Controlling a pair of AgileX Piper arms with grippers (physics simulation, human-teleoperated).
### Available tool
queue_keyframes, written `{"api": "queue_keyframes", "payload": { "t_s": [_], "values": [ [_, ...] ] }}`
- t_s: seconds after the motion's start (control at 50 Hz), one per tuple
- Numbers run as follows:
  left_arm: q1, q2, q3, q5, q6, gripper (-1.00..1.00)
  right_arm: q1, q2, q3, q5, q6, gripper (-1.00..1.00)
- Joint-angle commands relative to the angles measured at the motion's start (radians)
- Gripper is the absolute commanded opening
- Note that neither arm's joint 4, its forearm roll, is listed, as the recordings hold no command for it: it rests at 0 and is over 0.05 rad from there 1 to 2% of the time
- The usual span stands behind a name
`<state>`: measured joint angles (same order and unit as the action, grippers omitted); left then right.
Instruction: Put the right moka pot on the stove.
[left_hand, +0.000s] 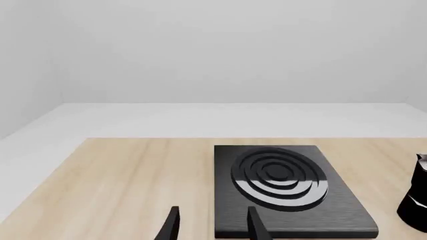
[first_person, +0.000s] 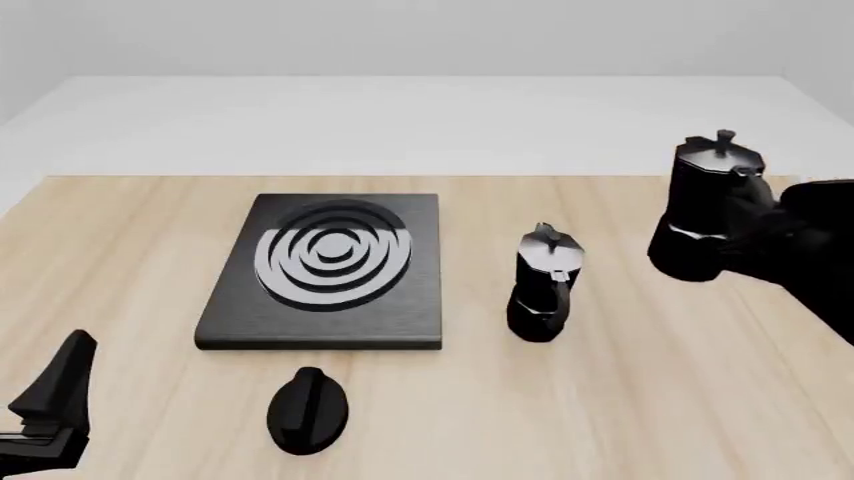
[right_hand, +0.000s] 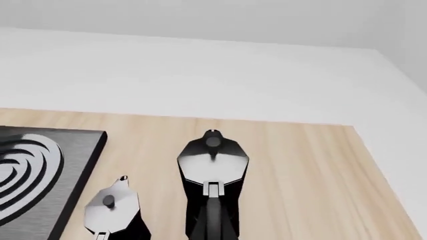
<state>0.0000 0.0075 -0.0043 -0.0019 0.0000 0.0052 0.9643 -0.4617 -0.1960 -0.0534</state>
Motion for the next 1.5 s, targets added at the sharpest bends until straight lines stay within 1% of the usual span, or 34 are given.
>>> {"api": "queue_keyframes", "payload": {
  "t_s": [0.02, 0.2, 0.28, 0.48, 0.52, 0.58, 0.62, 0.9, 1.12, 1.14, 1.26, 1.32, 1.36, 1.4, 1.44, 1.5],
  "values": [
    [0.0, 0.0, 0.0, 0.0, 0.0, 1.0, 0.042, -0.063, -0.136, 0.096, 0.011, -1.0],
    [0.0, 0.0, 0.0, 0.0, 0.0, 1.0, 0.064, -0.05, -0.209, 0.126, 0.015, -1.0],
    [0.0, 0.0, 0.0, 0.0, 0.0, 1.0, 0.086, -0.05, -0.25, 0.147, 0.017, -1.0],
    [0.0, 0.0, 0.0, 0.0, 0.0, 1.0, 0.149, -0.007, -0.344, 0.16, 0.029, -1.0],
    [0.0, 0.0, 0.0, 0.0, 0.0, 1.0, 0.176, 0.008, -0.353, 0.151, 0.028, -1.0],
    [0.0, 0.0, 0.0, 0.0, 0.0, 1.0, 0.189, 0.017, -0.365, 0.15, 0.026, -1.0],
    [0.0, 0.0, 0.0, 0.0, 0.0, 1.0, 0.224, 0.032, -0.376, 0.142, 0.02, -1.0],
    [0.0, 0.0, 0.0, 0.0, 0.0, 1.0, 0.309, 0.123, -0.477, 0.14, 0.005, -1.0],
    [0.0, 0.0, 0.0, 0.0, 0.0, 1.0, 0.39, 0.219, -0.56, 0.123, -0.002, -1.0],
    [0.0, 0.0, 0.0, 0.0, 0.0, 1.0, 0.413, 0.241, -0.584, 0.122, -0.006, -1.0],
    [0.0, 0.0, 0.0, 0.0, 0.0, 1.0, 0.457, 0.295, -0.635, 0.117, -0.011, -1.0],
    [0.0, 0.0, 0.0, 0.0, 0.0, 1.0, 0.479, 0.325, -0.65, 0.111, -0.015, -1.0],
    [0.0, 0.0, 0.0, 0.0, 0.0, 1.0, 0.502, 0.35, -0.659, 0.1, -0.041, -1.0],
    [0.0, 0.0, 0.0, 0.0, 0.0, 1.0, 0.508, 0.366, -0.664, 0.094, -0.034, -1.0],
    [0.0, 0.0, 0.0, 0.0, 0.0, 1.0, 0.519, 0.386, -0.67, 0.086, -0.04, -1.0],
    [0.0, 0.0, 0.0, 0.0, 0.0, 1.0, 0.549, 0.416, -0.682, 0.074, -0.036, -1.0]
  ]
}}
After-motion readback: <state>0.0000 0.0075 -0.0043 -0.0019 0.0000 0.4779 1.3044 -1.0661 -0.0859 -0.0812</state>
